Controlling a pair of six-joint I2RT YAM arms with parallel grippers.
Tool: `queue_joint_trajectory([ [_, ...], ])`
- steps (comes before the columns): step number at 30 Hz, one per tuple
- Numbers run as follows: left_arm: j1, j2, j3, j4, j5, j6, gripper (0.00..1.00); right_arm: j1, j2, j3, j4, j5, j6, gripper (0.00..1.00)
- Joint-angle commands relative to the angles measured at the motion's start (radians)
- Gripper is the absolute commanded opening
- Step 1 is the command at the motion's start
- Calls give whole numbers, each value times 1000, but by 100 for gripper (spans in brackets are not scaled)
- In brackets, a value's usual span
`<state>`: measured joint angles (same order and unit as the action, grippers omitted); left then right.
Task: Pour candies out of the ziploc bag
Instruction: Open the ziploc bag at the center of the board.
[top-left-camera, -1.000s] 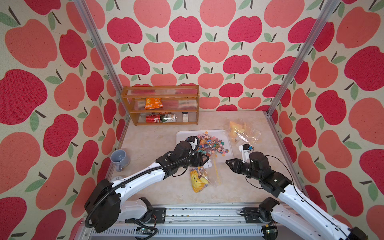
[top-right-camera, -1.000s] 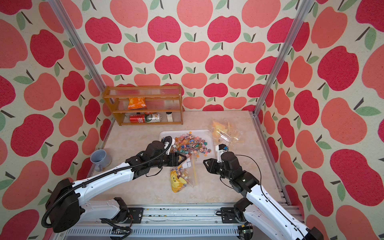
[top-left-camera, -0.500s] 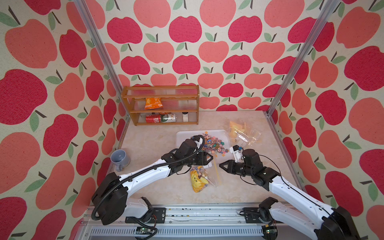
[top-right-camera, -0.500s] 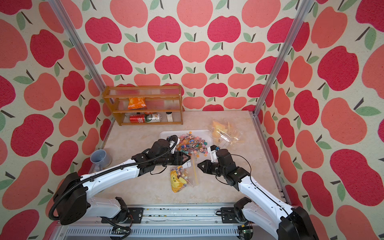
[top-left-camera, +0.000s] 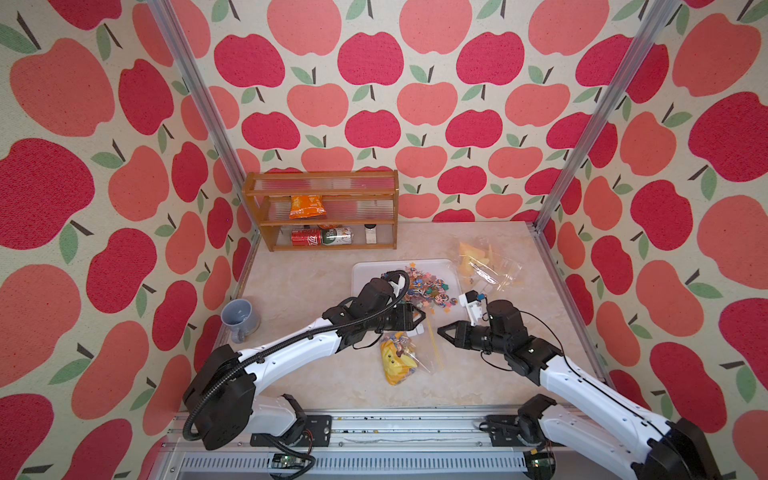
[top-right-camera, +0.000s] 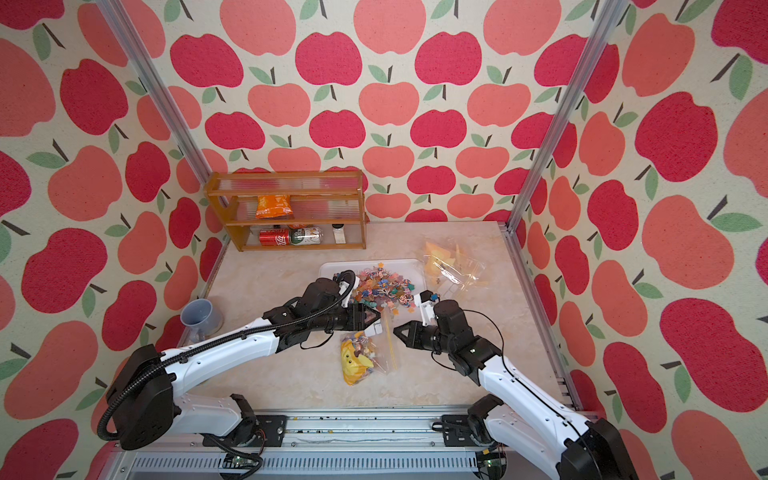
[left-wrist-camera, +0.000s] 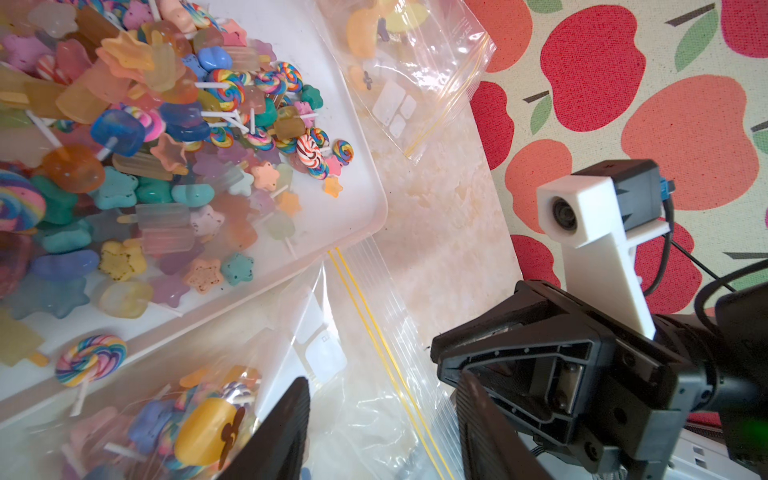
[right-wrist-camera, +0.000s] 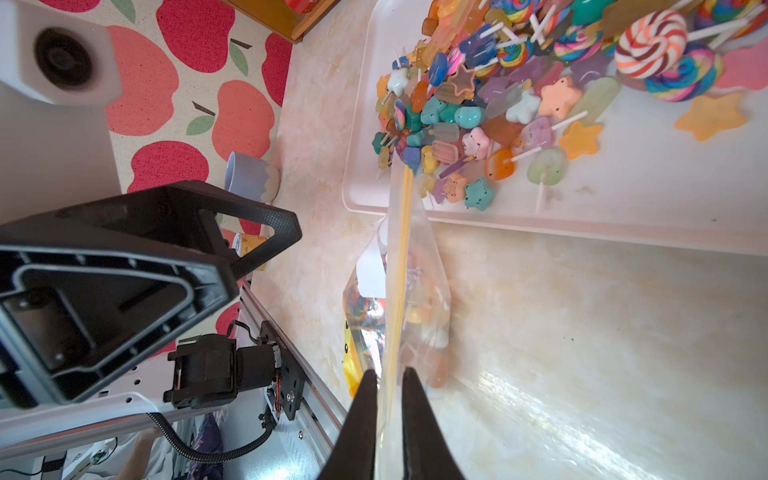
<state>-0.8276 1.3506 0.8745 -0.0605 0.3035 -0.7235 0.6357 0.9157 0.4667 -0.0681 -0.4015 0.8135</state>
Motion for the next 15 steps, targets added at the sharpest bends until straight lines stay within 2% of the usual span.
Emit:
queue_joint_trajectory([
  [1, -1, -4, 23, -31, -7, 15, 55, 5, 3, -12, 9, 13, 7, 14],
  [15, 5, -15, 12, -23, -9, 12, 55, -30, -44, -14, -30, -3, 1, 14],
])
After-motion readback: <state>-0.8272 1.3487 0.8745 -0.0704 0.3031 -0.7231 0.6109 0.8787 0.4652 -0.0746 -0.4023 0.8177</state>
